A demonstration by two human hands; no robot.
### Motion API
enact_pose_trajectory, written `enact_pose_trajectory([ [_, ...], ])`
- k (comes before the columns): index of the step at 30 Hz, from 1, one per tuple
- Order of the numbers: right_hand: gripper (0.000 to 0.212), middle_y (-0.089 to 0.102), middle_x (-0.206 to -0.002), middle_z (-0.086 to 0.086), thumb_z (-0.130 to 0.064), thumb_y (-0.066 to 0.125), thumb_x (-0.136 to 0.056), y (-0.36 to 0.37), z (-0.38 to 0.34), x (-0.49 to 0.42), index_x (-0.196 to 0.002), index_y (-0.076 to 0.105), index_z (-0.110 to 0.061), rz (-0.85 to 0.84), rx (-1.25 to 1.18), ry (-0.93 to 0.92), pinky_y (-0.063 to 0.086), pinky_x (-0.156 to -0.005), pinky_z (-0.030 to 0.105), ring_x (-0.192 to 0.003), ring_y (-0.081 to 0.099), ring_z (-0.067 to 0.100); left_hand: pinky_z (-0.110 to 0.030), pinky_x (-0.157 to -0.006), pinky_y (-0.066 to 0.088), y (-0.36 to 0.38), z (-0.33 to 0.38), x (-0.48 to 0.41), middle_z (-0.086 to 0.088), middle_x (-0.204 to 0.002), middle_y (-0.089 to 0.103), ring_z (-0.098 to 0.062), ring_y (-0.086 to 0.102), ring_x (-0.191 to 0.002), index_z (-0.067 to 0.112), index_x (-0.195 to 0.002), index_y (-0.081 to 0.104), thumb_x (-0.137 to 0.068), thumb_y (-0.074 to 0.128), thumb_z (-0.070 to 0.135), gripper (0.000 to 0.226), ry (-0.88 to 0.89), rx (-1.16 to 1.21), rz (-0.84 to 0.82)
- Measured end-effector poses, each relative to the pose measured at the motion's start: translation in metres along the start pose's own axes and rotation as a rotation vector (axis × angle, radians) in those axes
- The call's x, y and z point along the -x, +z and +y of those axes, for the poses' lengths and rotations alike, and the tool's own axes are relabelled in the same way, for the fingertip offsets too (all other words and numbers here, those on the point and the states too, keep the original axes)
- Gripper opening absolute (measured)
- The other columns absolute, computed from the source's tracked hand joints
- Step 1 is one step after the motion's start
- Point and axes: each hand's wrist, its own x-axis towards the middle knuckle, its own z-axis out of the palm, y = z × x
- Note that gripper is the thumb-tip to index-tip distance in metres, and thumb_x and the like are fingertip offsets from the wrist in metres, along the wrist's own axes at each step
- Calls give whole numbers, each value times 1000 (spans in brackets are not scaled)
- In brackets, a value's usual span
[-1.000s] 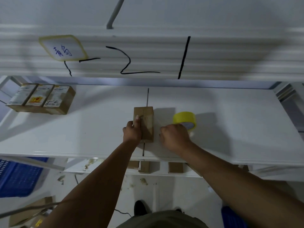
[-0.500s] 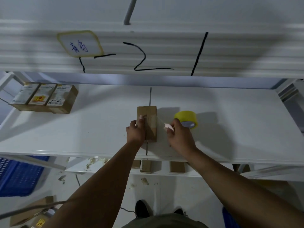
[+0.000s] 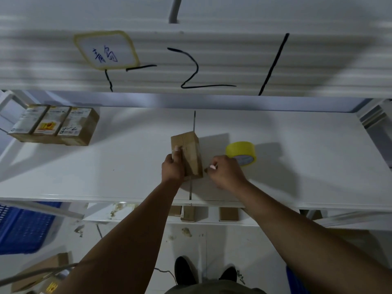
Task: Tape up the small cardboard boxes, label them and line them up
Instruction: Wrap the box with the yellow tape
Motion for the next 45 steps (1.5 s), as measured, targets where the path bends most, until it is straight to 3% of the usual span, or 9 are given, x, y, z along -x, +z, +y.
enact_pose_trajectory([
  [3, 22, 66, -67, 11, -32, 64, -90, 15, 15, 17, -78, 60, -14, -52, -22, 69, 58, -66, 42, -69, 68, 39, -42, -95, 52, -3, 2, 4, -14, -131, 64, -31, 62, -117, 10, -143, 55, -106, 31, 64, 70, -5, 50, -32],
  [8, 45, 71, -109, 11, -58, 48, -102, 12, 31, 28, -125, 50, -20, 44, 491, 26, 42, -70, 38, -102, 69, 39, -49, -104, 52, -2, 10, 14, -12, -135, 58, -32, 60, -119, 15, -146, 52, -102, 35, 71, 74, -14, 31, -23],
  [15, 37, 58, -76, -1, -54, 49, -105, -6, -10, 13, -97, 50, -18, 143, -75, -37, 44, -62, 37, -78, 62, 30, -55, -101, 56, 0, 6, 25, -13, -129, 59, -29, 63, -113, 18, -139, 57, -78, 33, 94, 100, 58, 70, -9],
  [21, 28, 61, -80, 4, -45, 40, -110, -6, -34, 9, -97, 40, -20, 156, -179, -98, 39, -62, 38, -76, 62, 32, -34, -91, 48, 3, 36, 58, -7, -135, 43, -20, 53, -107, 19, -148, 48, -105, 39, 61, 61, 162, 43, -4],
  [27, 29, 63, -85, -1, -49, 33, -107, -17, -28, 14, -108, 50, -25, 142, -186, -92, 56, -72, 46, -77, 64, 25, -50, -99, 58, 4, 47, 72, -7, -138, 47, -28, 60, -118, 23, -148, 46, -93, 41, 81, 81, 152, 147, -19],
  [31, 37, 70, -93, 4, -64, 35, -100, -31, -31, 20, -93, 60, -37, 18, -346, -65, 60, -80, 50, -87, 69, 30, -36, -85, 64, 0, 47, 76, -6, -130, 59, -22, 66, -113, 21, -143, 48, -98, 43, 73, 69, 135, 262, -88],
  [36, 81, 69, -90, 18, -82, 47, -89, -39, -36, 11, -87, 60, -2, 8, -442, 88, 64, -73, 49, -80, 72, 31, -44, -100, 59, -6, 44, 76, -6, -130, 69, -24, 68, -116, 24, -137, 60, -105, 30, 65, 60, 112, 264, -188],
  [41, 46, 75, -95, 19, -47, 70, -96, -29, -37, 15, -103, 69, -1, -93, -826, 197, 63, -61, 39, -83, 77, 35, -40, -88, 61, -8, 46, 74, -1, -107, 74, -23, 71, -101, 29, -103, 71, -106, 42, 58, 41, 152, 150, -77],
  [45, 53, 69, -71, 17, -47, 77, -91, -25, -32, 19, -80, 68, 4, -51, -804, 158, 61, -64, 43, -69, 73, 35, -37, -86, 61, -17, 40, 70, -3, -122, 70, -21, 70, -110, 27, -128, 64, -96, 35, 79, 68, 100, 166, -204],
])
